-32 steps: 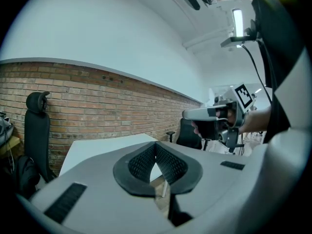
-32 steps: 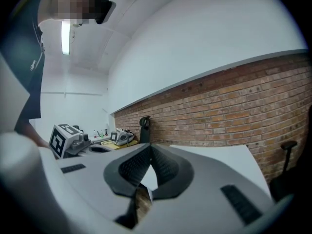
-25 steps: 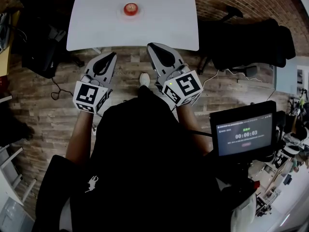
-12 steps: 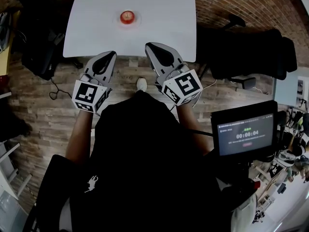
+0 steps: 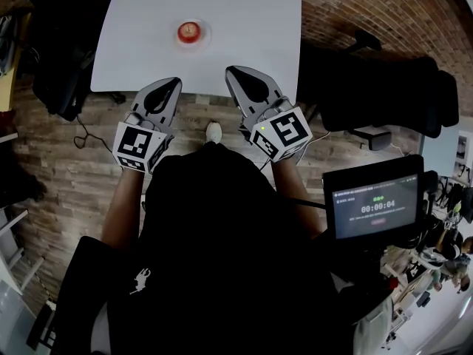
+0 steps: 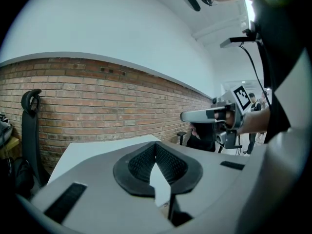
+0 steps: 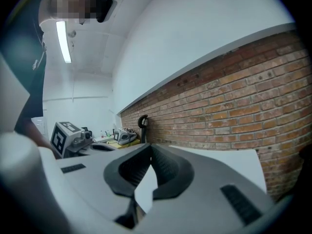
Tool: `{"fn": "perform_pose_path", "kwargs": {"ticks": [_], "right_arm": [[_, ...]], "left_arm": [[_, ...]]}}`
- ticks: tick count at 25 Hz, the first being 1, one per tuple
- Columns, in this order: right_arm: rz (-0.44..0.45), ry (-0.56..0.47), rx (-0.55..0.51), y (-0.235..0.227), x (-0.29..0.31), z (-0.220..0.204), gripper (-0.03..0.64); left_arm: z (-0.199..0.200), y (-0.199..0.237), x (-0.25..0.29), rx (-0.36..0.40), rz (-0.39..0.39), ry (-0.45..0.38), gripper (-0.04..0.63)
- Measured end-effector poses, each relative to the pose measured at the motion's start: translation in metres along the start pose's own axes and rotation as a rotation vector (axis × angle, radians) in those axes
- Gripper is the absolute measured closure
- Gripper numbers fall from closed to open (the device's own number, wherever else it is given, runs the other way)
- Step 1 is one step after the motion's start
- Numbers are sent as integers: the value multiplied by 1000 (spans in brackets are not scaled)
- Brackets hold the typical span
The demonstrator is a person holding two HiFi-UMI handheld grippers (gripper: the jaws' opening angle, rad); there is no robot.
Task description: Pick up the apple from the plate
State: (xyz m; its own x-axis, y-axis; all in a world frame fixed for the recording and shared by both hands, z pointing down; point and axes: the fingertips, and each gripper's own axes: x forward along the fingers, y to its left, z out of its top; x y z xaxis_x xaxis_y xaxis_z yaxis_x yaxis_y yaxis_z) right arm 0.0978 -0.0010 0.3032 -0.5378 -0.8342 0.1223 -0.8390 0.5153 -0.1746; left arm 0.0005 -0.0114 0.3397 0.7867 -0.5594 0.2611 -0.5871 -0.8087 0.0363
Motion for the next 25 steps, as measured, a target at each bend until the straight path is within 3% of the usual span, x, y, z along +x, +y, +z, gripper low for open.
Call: {"fn": "perform_pose_path", "kwargs": {"ticks": [16, 25], "right_arm": [[37, 13, -24, -14, 3, -4, 612], [53, 39, 9, -45, 14, -15, 614]], "left_arm": [[1, -4, 7, 21, 47, 15, 589], [-3, 2, 38, 19, 79, 47, 589]]}}
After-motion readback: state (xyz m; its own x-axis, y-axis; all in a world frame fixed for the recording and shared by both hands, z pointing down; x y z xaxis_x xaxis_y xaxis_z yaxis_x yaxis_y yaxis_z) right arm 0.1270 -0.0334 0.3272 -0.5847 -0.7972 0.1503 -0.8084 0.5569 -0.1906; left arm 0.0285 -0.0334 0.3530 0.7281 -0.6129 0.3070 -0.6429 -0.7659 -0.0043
